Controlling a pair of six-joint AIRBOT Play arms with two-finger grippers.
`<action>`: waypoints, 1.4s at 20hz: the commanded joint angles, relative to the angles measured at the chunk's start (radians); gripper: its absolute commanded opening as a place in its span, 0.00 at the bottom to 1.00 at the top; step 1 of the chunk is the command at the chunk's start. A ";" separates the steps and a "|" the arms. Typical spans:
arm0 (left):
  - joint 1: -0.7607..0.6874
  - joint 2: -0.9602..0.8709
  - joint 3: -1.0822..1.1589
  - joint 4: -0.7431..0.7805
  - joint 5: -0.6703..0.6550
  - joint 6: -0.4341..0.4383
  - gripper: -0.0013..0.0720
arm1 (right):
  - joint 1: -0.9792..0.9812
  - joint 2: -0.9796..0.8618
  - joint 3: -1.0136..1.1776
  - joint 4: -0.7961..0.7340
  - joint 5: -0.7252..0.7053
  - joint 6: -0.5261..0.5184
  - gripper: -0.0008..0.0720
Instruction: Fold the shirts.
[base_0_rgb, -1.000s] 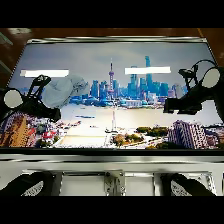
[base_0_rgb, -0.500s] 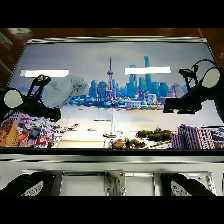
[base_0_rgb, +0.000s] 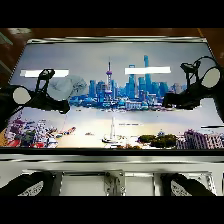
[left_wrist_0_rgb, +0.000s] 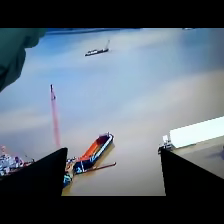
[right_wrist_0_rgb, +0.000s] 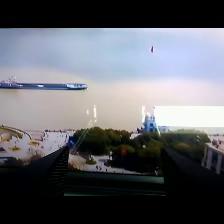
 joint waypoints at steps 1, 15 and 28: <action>0.001 -0.046 0.000 -0.090 0.120 -0.009 0.93 | 0.001 -0.001 0.001 0.001 -0.099 -0.003 0.96; 0.198 -0.925 0.835 0.014 -0.148 -0.218 0.95 | 0.001 -0.001 0.001 0.002 -0.214 -0.002 0.96; 0.098 -0.484 0.962 -0.040 -0.209 0.009 0.07 | 0.001 0.010 0.004 0.005 -0.258 -0.031 0.96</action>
